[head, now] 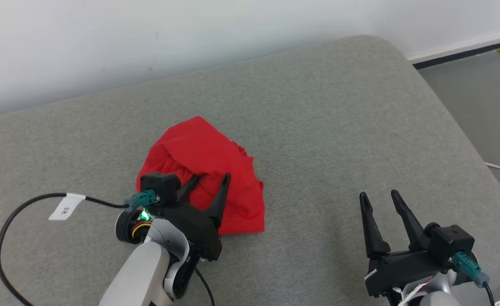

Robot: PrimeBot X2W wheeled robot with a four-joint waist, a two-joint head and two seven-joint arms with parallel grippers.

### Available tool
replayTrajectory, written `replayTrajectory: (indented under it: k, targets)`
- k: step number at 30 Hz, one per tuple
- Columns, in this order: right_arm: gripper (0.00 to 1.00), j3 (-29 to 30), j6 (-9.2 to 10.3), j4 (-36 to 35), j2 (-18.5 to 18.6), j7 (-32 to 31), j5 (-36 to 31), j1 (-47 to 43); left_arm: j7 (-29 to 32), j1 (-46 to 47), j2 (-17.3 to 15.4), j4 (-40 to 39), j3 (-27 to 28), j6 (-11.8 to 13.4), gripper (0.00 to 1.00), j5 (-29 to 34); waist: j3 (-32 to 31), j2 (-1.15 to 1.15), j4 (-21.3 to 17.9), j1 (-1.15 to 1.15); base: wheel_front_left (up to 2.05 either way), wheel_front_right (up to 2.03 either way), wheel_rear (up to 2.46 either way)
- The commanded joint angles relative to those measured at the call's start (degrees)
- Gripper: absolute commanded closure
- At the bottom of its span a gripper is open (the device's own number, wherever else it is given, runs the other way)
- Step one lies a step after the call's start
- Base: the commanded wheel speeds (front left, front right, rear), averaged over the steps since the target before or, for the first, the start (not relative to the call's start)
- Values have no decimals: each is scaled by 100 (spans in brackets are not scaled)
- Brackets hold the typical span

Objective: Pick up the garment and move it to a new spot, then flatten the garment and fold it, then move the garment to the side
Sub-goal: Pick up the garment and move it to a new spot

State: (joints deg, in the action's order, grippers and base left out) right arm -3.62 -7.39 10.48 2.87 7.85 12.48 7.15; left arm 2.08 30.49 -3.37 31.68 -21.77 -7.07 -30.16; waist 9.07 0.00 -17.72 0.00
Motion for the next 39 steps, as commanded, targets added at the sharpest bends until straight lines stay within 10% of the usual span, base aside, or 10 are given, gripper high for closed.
replayTrajectory:
  k: [1,20,39]
  targets:
    - [0,71,-19,33,6,18,-93,33,-204,-113,21,58,-71,-26,0,-100,-190,0,365,0,0,0,0]
    - [0,526,-19,13,3,343,-95,-310,-1727,-2069,-409,-1791,1033,642,0,564,-941,0,1695,0,0,0,0]
    - [0,435,-19,570,2,687,-524,-738,-1732,-3688,-137,-2622,2134,61,0,1671,-997,0,1882,0,0,0,0]
